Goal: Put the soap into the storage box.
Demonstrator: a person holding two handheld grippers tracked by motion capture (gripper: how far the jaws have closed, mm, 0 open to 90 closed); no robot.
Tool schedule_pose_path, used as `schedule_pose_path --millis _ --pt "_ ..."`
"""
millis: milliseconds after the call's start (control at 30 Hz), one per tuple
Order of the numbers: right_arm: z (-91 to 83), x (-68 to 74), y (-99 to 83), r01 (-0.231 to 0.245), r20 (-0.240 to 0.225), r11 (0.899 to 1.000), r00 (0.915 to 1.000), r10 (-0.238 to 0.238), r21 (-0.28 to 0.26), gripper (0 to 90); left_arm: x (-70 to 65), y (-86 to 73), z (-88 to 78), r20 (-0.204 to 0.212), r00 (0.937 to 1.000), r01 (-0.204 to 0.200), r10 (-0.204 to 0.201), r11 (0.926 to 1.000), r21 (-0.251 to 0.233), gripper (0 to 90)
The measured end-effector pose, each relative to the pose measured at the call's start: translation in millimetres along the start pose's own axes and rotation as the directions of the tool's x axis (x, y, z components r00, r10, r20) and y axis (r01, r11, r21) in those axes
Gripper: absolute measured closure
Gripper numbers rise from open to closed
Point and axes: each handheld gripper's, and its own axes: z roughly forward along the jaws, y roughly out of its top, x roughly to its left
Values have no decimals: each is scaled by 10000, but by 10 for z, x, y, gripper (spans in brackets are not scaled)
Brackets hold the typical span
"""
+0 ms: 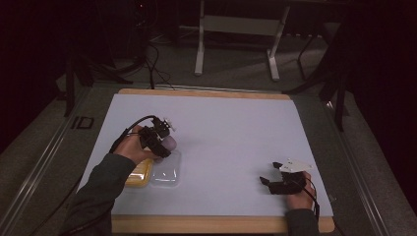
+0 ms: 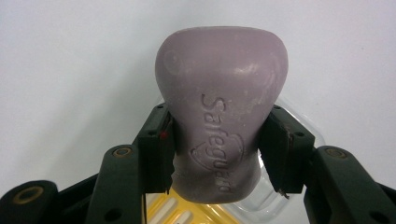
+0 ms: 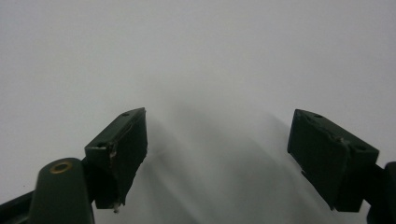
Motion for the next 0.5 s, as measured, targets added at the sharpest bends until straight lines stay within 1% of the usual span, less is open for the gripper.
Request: schedule_pose_path --millis 100,167,267,333,500 --pt "1 2 1 -4 2 10000 10000 4 19 196 15 -15 -20 20 10000 64 -64 10000 -46 499" --pt "2 3 2 16 3 10000 10000 -16 30 196 26 -34 -27 18 9998 215 -215 9997 -115 499" --pt "2 6 2 26 9 10000 10000 -26 48 196 40 -55 -34 -7 9996 294 -294 9995 -113 499" --pt "4 7 3 39 8 10000 10000 -39 64 196 68 -95 -48 -71 9986 517 -518 9985 -153 499" --pt "6 9 3 56 8 10000 10000 -56 66 197 118 -152 -77 -183 9965 814 -819 9963 -260 499"
